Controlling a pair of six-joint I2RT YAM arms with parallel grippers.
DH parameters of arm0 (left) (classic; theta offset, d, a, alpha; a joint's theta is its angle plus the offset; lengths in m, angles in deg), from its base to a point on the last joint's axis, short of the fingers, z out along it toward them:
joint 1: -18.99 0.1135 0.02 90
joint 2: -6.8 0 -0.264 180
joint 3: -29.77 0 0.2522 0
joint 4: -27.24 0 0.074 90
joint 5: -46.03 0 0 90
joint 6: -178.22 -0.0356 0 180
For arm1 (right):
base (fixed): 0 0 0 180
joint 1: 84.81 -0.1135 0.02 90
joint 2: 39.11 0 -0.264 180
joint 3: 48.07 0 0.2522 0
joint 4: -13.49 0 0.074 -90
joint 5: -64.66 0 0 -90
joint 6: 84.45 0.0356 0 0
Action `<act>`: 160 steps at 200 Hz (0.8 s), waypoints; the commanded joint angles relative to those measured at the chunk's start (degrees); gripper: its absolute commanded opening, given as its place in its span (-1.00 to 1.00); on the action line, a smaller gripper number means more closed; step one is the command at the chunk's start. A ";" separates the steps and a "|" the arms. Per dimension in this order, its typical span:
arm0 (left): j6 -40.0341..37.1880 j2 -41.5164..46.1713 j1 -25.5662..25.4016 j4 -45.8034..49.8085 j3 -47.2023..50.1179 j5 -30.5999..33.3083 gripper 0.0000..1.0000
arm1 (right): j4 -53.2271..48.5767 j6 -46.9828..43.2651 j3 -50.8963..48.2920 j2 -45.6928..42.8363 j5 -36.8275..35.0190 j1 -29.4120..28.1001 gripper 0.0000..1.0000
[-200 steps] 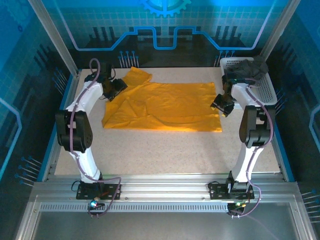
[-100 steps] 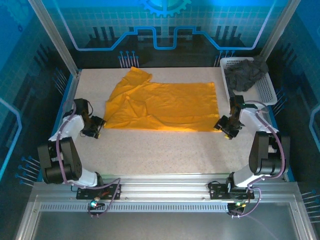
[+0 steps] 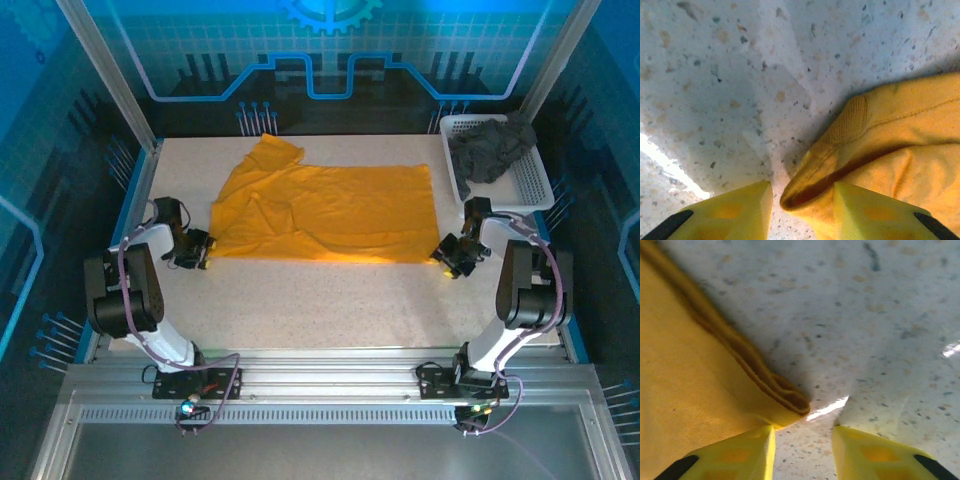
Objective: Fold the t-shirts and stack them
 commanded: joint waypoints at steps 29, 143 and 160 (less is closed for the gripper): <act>1.31 -0.31 3.55 -0.93 -1.73 -0.16 -0.43 | 0.78 0.83 3.66 4.00 -1.41 -0.70 -0.76; -0.26 2.21 4.24 4.92 1.05 -3.04 -0.18 | -4.03 -1.30 7.15 5.72 -6.60 -2.34 -1.00; 2.11 1.34 4.14 1.97 1.95 -4.95 -0.14 | -4.25 -1.91 7.41 5.87 -6.63 -2.35 -1.00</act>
